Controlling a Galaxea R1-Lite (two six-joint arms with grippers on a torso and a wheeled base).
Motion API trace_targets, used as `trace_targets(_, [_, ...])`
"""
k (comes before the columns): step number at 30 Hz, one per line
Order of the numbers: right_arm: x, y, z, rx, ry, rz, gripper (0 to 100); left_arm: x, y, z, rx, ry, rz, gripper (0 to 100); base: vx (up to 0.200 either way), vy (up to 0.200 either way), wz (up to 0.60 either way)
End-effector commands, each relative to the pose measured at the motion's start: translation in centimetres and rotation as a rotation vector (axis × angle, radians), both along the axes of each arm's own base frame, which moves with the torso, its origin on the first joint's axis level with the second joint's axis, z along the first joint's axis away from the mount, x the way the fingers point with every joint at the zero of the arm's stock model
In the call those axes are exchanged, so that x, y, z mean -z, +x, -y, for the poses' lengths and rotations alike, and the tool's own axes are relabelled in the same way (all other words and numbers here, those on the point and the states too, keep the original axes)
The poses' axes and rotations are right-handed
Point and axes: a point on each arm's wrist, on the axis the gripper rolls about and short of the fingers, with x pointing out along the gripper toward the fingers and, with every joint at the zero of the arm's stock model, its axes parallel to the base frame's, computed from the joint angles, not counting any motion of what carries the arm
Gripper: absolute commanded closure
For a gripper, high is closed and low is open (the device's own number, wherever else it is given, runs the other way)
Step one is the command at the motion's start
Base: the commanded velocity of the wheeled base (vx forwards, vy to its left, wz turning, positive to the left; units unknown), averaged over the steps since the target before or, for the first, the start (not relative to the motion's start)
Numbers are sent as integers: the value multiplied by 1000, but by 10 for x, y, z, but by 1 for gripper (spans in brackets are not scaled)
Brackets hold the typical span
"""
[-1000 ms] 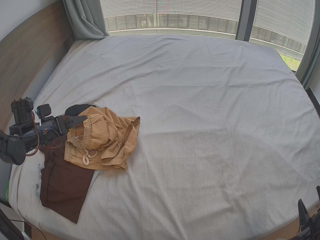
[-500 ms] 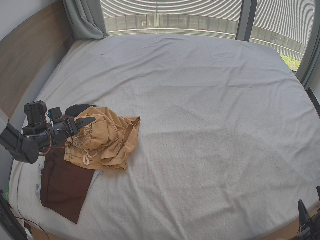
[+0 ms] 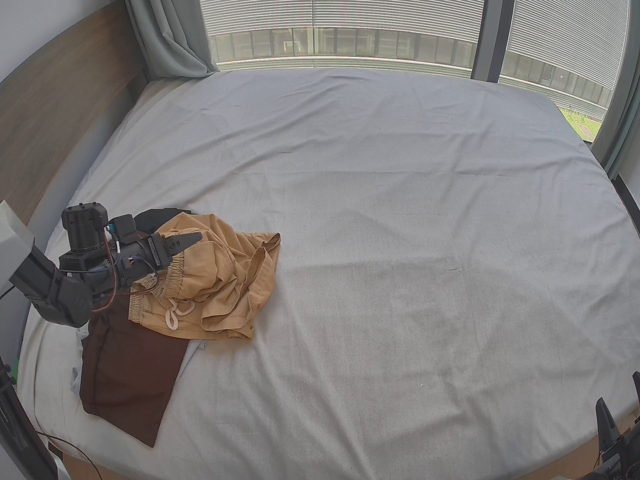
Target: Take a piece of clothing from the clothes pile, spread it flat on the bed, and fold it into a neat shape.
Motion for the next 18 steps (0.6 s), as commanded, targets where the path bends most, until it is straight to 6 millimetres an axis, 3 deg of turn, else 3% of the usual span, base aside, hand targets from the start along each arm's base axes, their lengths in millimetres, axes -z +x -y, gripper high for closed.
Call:
trace_targets(1, [5,0,0,0,-2,-1,0,5,5,1,3,-2,-8,0,0,0,0])
trace_targets(18, [5,0,0,-1,-2,1,0,4,17,9,7,-49,-11,0,0,0,0])
